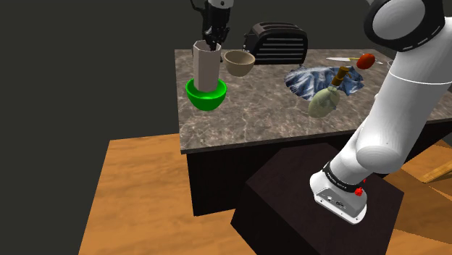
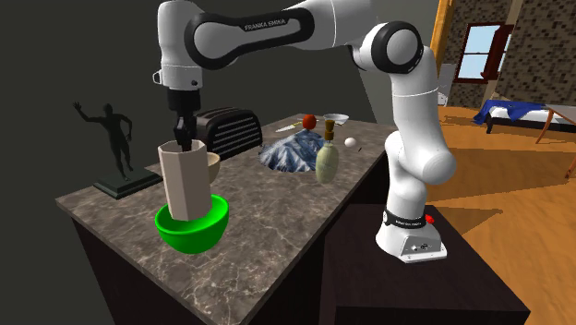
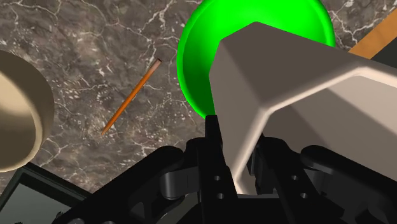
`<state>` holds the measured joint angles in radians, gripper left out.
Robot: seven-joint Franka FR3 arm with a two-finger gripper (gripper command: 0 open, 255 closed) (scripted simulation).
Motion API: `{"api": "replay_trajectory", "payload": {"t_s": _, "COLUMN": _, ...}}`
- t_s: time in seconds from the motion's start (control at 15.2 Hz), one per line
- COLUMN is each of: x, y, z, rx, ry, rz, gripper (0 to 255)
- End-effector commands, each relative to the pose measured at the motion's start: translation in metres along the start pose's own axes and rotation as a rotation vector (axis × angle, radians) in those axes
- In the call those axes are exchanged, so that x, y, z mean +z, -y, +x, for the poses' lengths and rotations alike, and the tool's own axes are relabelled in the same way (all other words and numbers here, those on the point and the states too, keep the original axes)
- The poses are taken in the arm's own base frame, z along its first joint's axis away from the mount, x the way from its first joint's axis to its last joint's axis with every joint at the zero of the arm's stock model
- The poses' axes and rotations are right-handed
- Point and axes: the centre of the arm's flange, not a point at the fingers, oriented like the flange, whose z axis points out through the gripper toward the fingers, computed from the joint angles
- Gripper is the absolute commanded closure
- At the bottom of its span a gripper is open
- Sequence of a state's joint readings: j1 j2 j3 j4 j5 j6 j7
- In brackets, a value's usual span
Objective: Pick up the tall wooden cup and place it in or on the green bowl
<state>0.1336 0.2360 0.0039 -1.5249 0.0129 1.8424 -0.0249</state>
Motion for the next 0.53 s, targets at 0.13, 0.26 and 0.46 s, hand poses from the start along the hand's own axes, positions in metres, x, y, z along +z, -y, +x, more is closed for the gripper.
{"api": "replay_trajectory", "payload": {"t_s": 0.13, "x": 0.0026, "y": 0.0005, "z": 0.0002, "rx": 0.0, "ry": -0.002, "rz": 0.0, "gripper": 255}}
{"api": "replay_trajectory", "payload": {"t_s": 0.26, "x": 0.0026, "y": 0.0005, "z": 0.0002, "rx": 0.0, "ry": -0.002, "rz": 0.0, "gripper": 255}}
{"api": "replay_trajectory", "payload": {"t_s": 0.46, "x": 0.0026, "y": 0.0007, "z": 0.0002, "rx": 0.0, "ry": -0.002, "rz": 0.0, "gripper": 0}}
